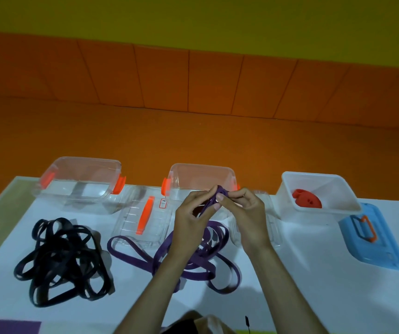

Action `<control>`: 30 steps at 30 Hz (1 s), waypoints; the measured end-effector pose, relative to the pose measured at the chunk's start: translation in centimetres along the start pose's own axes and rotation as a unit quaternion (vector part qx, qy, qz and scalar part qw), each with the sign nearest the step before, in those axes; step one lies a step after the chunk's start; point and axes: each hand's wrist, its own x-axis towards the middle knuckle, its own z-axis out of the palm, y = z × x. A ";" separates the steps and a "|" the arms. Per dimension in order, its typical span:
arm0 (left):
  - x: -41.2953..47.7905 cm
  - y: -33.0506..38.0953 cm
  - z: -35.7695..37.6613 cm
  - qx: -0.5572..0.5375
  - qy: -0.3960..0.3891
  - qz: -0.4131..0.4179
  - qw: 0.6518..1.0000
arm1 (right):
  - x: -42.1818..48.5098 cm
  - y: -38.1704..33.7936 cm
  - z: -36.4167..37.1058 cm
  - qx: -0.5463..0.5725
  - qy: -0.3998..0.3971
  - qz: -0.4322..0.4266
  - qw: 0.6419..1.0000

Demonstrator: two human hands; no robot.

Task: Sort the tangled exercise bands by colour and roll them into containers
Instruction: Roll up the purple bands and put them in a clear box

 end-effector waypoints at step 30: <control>-2.4 0.2 -0.1 -0.044 0.080 -0.037 0.995 | -0.3 0.9 -1.2 -0.066 -0.078 0.003 0.995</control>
